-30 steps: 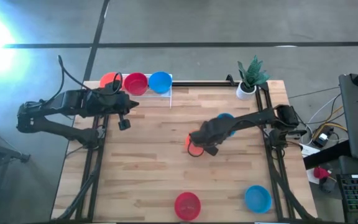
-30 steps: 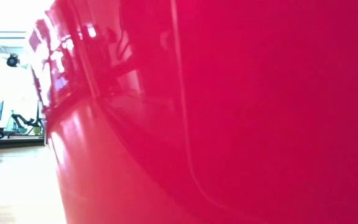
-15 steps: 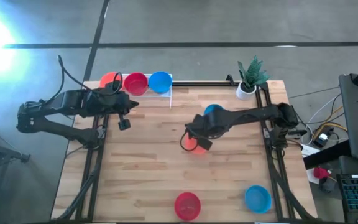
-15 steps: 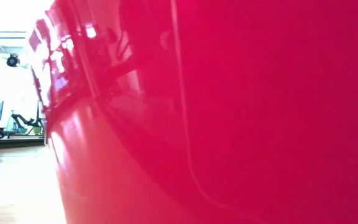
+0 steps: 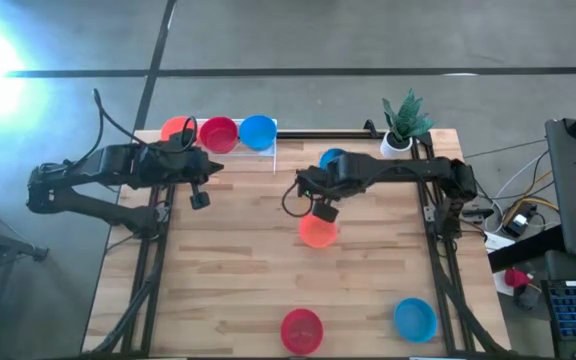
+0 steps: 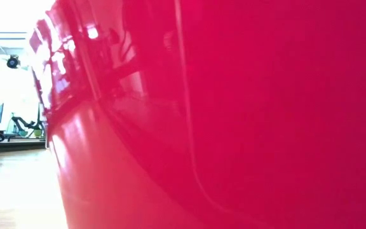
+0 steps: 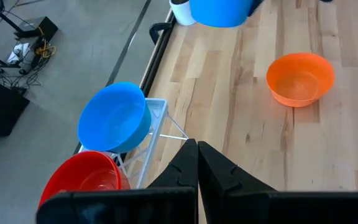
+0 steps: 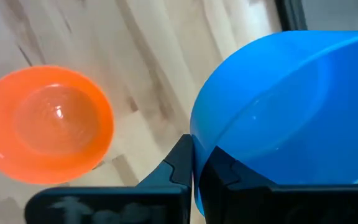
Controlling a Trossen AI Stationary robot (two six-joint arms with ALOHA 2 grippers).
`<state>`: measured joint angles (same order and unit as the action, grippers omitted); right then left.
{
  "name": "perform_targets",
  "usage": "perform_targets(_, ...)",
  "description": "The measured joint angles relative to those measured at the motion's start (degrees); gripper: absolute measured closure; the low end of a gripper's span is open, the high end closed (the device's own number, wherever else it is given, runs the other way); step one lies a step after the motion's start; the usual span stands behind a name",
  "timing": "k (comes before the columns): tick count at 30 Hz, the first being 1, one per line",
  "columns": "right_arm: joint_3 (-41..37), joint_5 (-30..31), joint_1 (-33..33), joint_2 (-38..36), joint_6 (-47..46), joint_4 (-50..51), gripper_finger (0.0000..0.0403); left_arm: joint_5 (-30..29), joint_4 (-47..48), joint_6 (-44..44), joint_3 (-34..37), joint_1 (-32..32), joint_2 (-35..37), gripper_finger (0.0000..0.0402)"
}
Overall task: Pick & Place Mini bowls
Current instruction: Stack the top blue bowl on top of the blue bowl on the shelf
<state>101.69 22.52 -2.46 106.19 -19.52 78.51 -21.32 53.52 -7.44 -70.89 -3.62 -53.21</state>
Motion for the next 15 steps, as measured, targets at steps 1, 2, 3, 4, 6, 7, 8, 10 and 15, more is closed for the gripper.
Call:
perform_targets(1,0.92,0.00,-0.56,0.00,1.35,0.02,0.0394,0.00,0.00,-0.07,0.00,0.00,0.00,0.0399)
perform_targets(2,1.96,0.00,-1.04,0.00,2.74,-0.01,0.0394,0.00,0.00,-0.07,0.00,0.00,-0.02,0.0399)
perform_targets(3,3.10,0.00,-1.61,0.00,4.21,0.01,0.0394,0.00,0.00,-0.07,0.00,0.00,0.00,0.0399)
perform_targets(4,4.39,0.00,-2.13,0.00,5.87,-0.01,0.0394,0.00,0.00,-0.07,0.00,0.00,0.00,0.0399)
perform_targets(6,6.81,0.00,-3.23,0.00,10.22,-0.59,0.0394,0.00,0.00,-0.09,0.00,0.00,-0.02,0.0399)
perform_targets(7,8.07,-0.01,-3.73,0.05,13.21,-1.06,0.0394,0.00,0.00,-0.09,0.00,0.00,-0.02,0.0399)
perform_targets(8,9.31,-0.02,-4.20,0.22,16.65,-1.39,0.0394,0.00,0.00,-0.09,0.00,0.00,-0.02,0.0399)
perform_targets(10,11.74,-0.05,-5.25,0.60,23.52,-1.80,0.0394,0.00,-0.01,-0.09,0.00,0.00,-0.02,0.0399)
perform_targets(15,14.42,-4.23,-8.50,0.78,36.12,-7.93,0.0394,-0.01,0.00,-0.02,0.00,0.04,-0.01,0.0399)
